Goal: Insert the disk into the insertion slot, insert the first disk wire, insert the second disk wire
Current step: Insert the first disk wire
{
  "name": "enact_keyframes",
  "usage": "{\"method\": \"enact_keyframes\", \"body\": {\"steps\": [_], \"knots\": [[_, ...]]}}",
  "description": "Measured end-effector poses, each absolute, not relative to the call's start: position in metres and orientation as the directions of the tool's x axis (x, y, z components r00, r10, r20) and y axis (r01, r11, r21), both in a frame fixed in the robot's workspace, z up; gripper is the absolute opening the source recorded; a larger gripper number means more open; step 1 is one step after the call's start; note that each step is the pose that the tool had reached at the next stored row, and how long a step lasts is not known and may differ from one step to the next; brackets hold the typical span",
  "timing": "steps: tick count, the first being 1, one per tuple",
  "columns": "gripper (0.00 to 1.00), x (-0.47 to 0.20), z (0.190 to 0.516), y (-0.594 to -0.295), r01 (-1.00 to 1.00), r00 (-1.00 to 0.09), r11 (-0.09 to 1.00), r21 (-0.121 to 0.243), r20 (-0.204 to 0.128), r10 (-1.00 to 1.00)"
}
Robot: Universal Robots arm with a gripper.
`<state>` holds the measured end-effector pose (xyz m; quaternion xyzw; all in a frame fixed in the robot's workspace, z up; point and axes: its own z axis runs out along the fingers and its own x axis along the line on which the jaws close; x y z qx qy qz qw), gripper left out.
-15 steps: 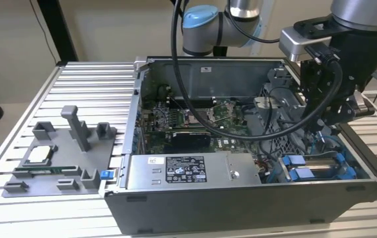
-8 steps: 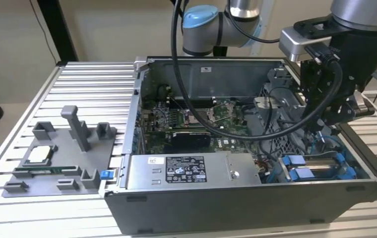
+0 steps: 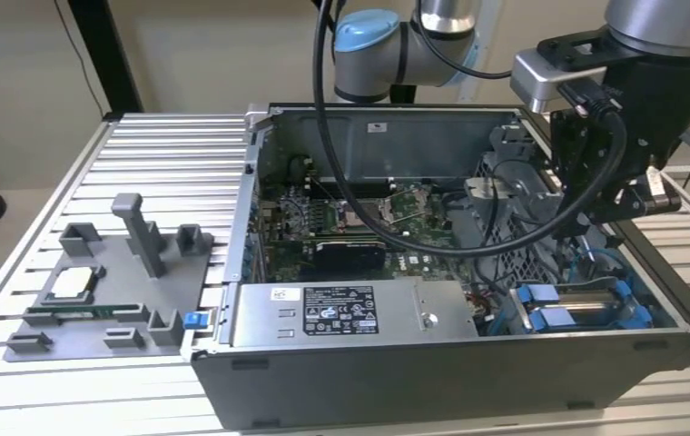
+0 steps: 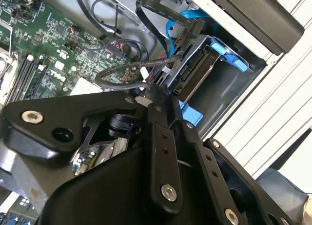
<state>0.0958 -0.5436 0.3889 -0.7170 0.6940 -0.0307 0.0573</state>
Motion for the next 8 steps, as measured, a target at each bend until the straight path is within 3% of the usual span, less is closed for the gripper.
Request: {"method": "enact_keyframes", "body": {"steps": [8], "knots": [[0.00,0.0978,0.3890,-0.5434,-0.992,0.035,-0.030,-0.122,-0.035,-0.999]]}}
